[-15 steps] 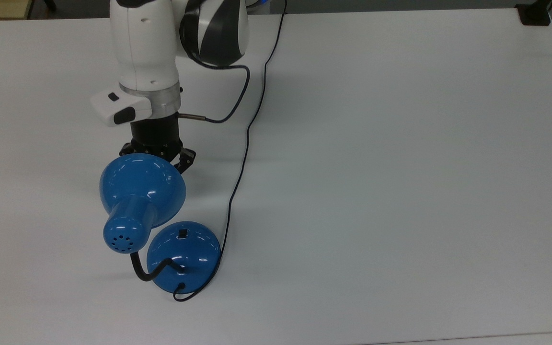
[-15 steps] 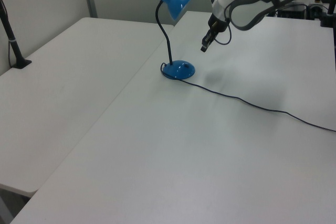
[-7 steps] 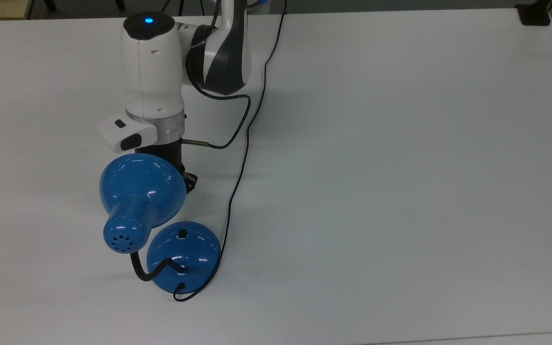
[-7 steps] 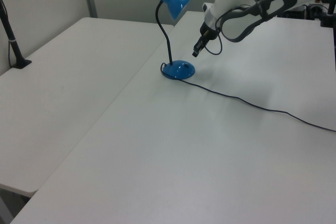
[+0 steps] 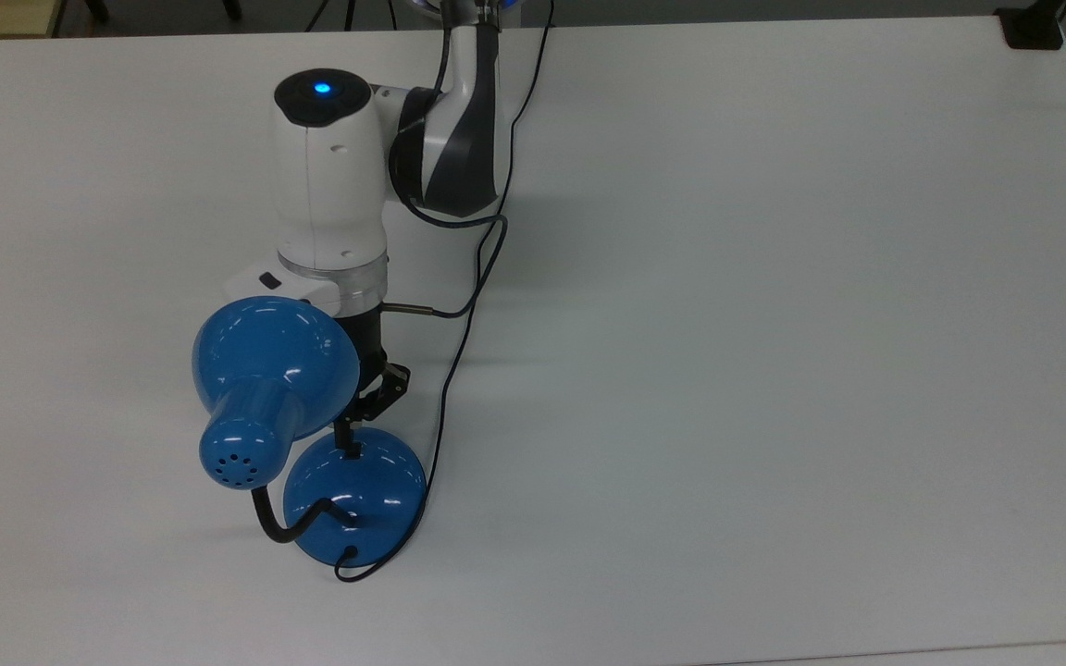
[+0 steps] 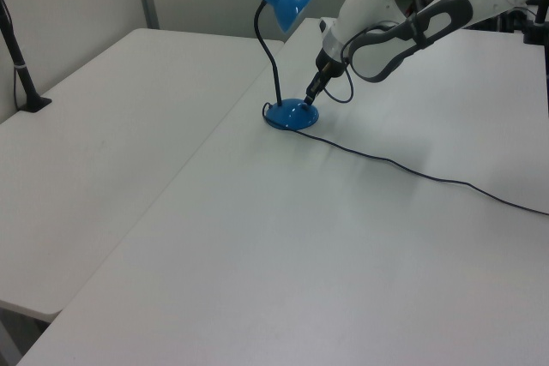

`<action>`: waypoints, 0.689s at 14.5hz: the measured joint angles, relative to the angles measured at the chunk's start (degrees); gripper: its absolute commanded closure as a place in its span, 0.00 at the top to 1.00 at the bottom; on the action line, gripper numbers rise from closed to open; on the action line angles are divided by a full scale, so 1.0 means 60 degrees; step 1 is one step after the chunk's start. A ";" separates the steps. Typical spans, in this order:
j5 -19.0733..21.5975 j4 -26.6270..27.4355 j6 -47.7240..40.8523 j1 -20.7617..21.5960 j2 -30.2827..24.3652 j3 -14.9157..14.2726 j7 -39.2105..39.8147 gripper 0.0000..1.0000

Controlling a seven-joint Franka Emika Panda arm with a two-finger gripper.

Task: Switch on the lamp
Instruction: 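Press down on the lamp base switch with the gripper fingers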

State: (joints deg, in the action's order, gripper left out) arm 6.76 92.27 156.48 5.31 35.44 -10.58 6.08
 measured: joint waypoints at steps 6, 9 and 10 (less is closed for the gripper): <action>0.0000 -0.0190 0.0013 0.0056 0.0186 -0.0001 0.0000 0.00; 0.0000 -0.0256 0.0013 0.0056 0.0231 -0.0001 0.0000 0.00; 0.0000 -0.0283 0.0013 0.0057 0.0247 -0.0001 0.0000 0.00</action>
State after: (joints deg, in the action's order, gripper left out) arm 6.76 90.57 156.55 5.65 36.93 -10.59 6.08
